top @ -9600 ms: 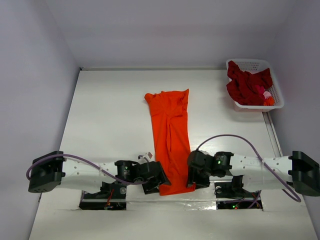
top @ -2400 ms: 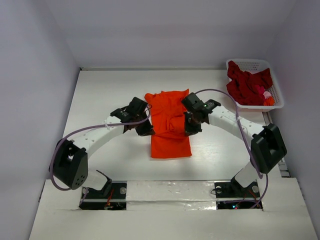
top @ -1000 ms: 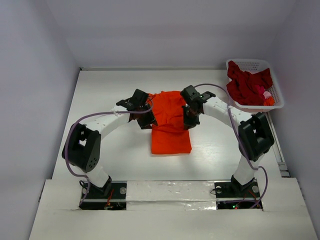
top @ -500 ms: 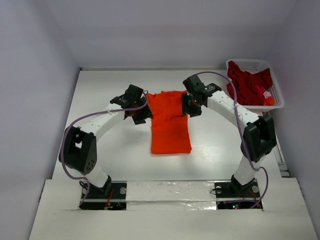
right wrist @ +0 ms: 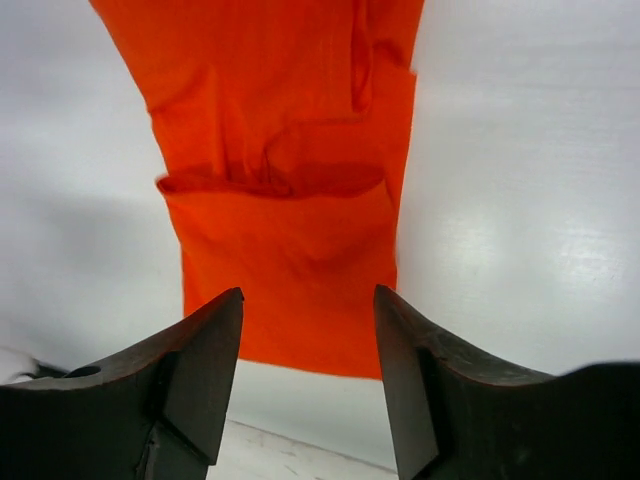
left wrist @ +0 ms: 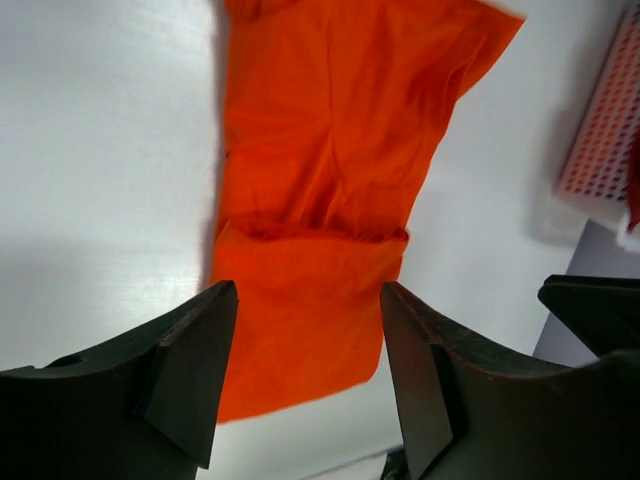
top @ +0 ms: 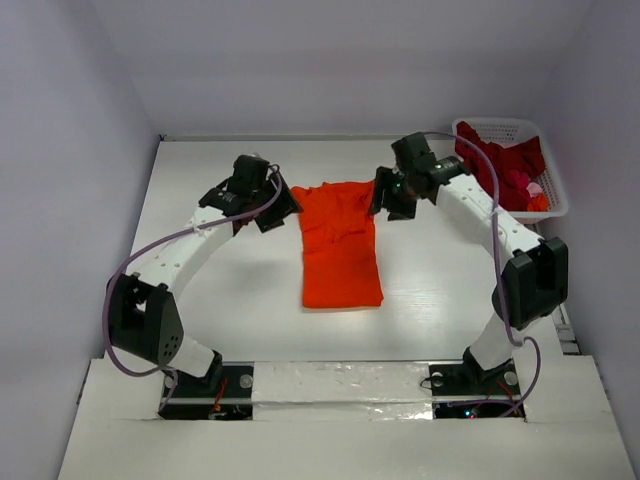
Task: Fold and stack the t-shirts
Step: Fold the folded rectangular tshirt in 1/3 of the way, then grab one side of the 2/3 rectangular tshirt with both arms
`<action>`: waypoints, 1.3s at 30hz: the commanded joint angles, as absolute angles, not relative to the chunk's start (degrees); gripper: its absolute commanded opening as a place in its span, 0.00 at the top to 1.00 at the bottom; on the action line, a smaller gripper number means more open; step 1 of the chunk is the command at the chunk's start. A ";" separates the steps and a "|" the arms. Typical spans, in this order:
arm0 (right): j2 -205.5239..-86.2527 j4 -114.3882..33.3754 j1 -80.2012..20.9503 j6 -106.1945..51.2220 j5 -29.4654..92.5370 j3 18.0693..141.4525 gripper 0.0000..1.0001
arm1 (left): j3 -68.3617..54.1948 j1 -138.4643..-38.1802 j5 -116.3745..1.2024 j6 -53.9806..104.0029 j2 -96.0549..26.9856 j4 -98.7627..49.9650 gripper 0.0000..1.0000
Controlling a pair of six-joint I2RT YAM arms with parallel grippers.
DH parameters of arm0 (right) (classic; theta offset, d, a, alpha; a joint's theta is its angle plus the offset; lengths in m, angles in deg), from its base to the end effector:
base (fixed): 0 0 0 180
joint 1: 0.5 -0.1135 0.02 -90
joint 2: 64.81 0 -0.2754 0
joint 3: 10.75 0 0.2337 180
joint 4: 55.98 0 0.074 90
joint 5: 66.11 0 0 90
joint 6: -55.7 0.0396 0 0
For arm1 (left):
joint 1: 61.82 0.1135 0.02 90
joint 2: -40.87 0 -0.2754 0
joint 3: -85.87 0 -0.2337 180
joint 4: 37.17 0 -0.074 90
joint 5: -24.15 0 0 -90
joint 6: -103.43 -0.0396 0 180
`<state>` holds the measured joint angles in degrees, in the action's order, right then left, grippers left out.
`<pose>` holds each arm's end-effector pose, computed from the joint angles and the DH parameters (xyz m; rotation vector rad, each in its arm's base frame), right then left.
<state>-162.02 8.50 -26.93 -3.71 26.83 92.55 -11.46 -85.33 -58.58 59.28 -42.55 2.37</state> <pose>0.3093 0.1560 0.3148 0.0769 2.6488 0.4178 0.2809 -0.1277 0.3108 -0.3939 2.3576 -0.7546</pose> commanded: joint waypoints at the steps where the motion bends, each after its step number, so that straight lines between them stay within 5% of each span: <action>1: -162.27 2.41 -21.16 -2.83 32.76 98.33 0.37 | -5.53 -82.57 -57.41 58.70 -45.24 -4.45 0.44; 15: -187.14 8.39 -18.52 -0.55 41.02 127.95 0.31 | 4.50 -71.23 -47.04 51.40 -64.50 -12.10 0.41; 39: -193.65 10.23 -15.35 2.08 30.13 125.07 0.31 | 13.55 -70.70 -41.33 52.19 -78.83 -10.61 0.40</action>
<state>-193.12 9.18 -16.07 0.38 32.58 125.12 9.80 -70.97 -42.73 52.89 -78.63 -10.96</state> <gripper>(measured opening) 0.692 0.602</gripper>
